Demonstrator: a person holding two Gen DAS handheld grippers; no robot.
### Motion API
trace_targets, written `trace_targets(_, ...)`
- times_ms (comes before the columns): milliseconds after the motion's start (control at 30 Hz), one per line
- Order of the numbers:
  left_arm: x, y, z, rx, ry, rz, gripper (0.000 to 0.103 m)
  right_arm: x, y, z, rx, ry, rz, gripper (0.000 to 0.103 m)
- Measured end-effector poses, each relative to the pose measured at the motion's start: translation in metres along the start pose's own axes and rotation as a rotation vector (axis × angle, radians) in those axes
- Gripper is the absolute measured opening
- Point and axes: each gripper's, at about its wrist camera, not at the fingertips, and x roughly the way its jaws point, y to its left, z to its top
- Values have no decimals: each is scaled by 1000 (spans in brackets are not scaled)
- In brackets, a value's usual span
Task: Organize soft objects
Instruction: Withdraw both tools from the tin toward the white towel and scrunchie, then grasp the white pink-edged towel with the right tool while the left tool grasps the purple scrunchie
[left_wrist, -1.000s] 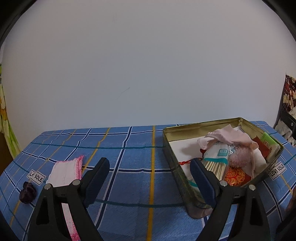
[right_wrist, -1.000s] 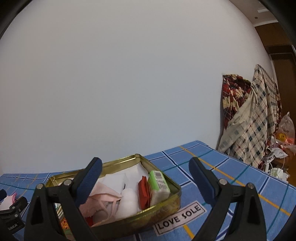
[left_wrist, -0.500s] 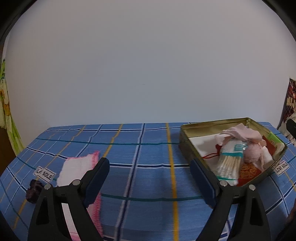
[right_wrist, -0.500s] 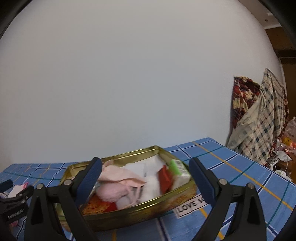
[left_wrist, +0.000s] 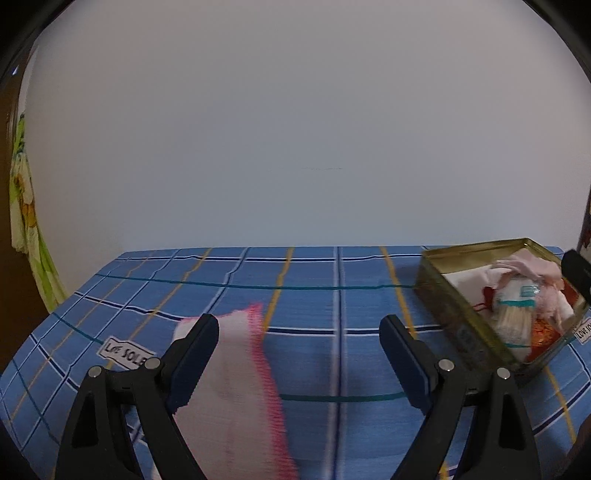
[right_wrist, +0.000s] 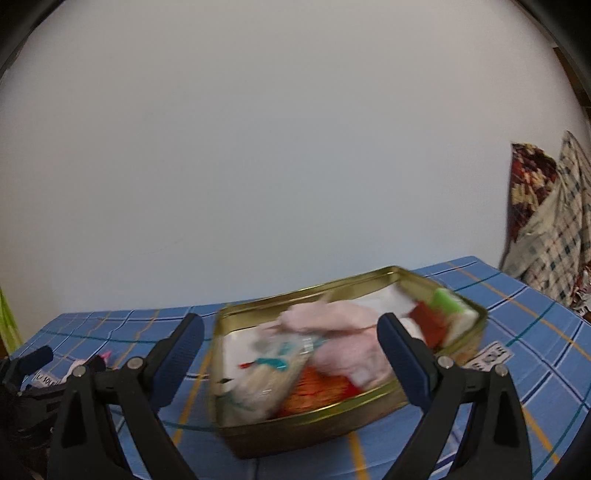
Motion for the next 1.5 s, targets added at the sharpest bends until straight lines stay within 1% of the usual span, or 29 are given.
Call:
trace_targets(200, 3, 29, -2, -3, 3, 31, 90, 7, 33, -7, -14, 32, 62, 97)
trace_targets(367, 10, 51, -3, -18, 25, 47, 90, 15, 60, -11, -33, 56, 106, 97)
trace_targets(533, 17, 69, -3, -4, 43, 69, 91, 26, 82, -16, -38, 103, 154, 97)
trace_targets(733, 31, 97, -4, -2, 98, 85, 91, 36, 102, -21, -61, 151, 205, 97)
trace_targets(900, 40, 132, -5, -43, 135, 122, 90, 43, 118, -28, -75, 216, 242, 97)
trace_targets(967, 44, 148, -5, -79, 152, 132, 90, 48, 126, -30, -89, 251, 258, 97)
trace_targets(1133, 53, 199, -9, -241, 201, 141, 90, 58, 148, -37, -126, 325, 306, 96)
trace_targets(1200, 53, 218, -12, -302, 206, 151, 90, 62, 159, -41, -157, 360, 322, 94)
trace_targets(1300, 49, 235, -14, -358, 201, 169, 90, 66, 173, -46, -181, 392, 350, 92)
trace_targets(1400, 47, 240, -15, -369, 202, 177, 90, 72, 184, -53, -194, 431, 369, 92)
trace_targets(1500, 47, 233, -15, -334, 209, 180, 90, 80, 198, -60, -202, 478, 371, 92)
